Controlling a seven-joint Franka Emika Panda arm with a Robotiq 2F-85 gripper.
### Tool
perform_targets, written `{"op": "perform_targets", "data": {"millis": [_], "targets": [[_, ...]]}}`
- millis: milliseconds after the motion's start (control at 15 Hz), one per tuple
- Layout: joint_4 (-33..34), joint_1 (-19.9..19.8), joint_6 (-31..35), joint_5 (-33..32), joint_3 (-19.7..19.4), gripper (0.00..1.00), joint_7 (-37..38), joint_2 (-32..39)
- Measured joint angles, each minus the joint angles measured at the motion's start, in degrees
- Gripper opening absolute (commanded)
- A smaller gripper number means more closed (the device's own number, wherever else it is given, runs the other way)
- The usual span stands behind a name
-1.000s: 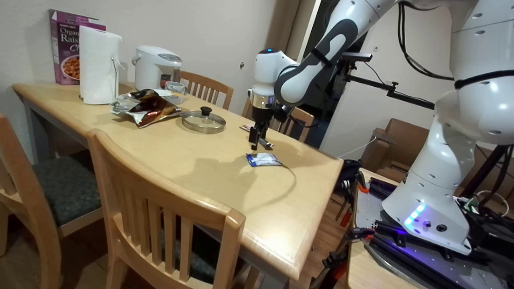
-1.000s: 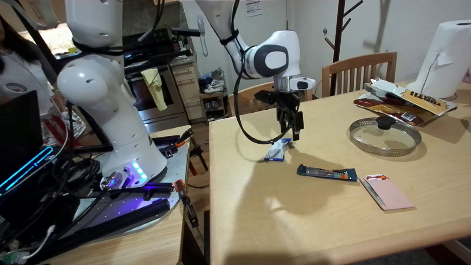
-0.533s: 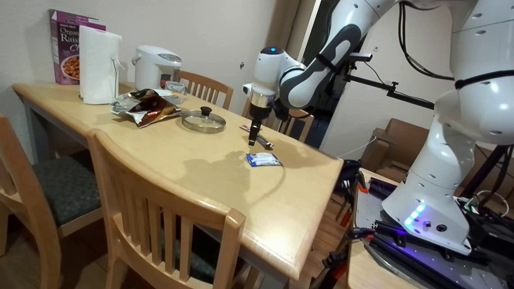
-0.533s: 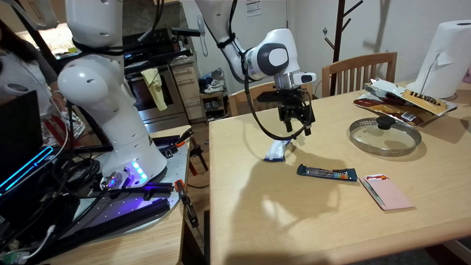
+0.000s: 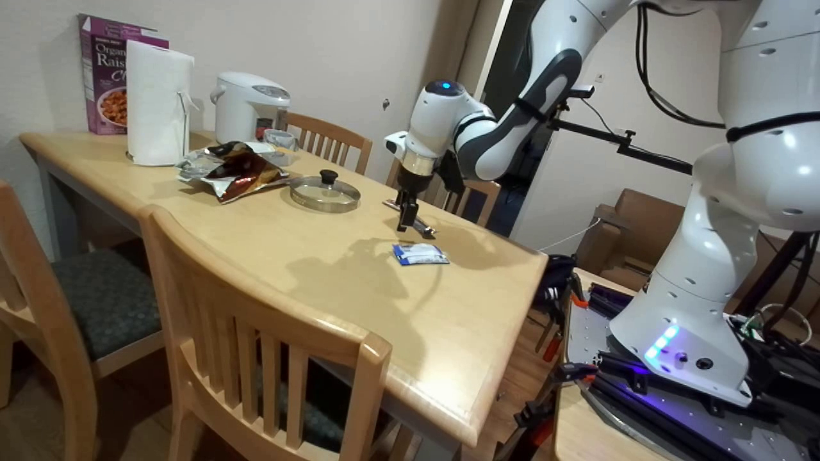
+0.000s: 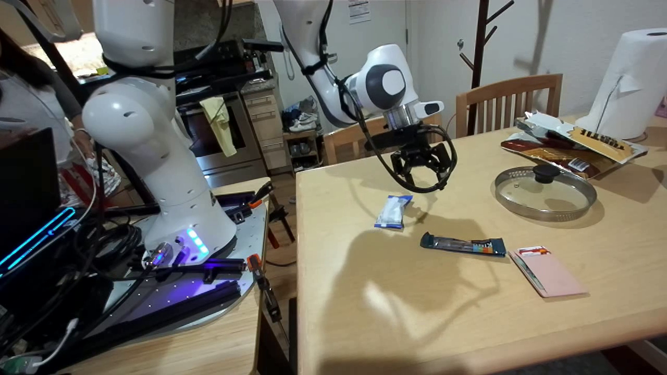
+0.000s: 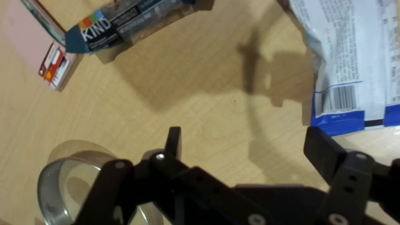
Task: Move the white and blue packet backwards
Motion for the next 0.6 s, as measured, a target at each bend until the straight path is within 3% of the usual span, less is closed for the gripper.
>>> {"op": "perform_targets", "data": {"millis": [200, 600], "targets": [[0.1, 3.5, 4.3, -9.9, -5.8, 1.00, 6.6, 0.0], [-0.2, 3.3, 5.5, -9.9, -5.5, 1.00, 6.1, 0.0]]}}
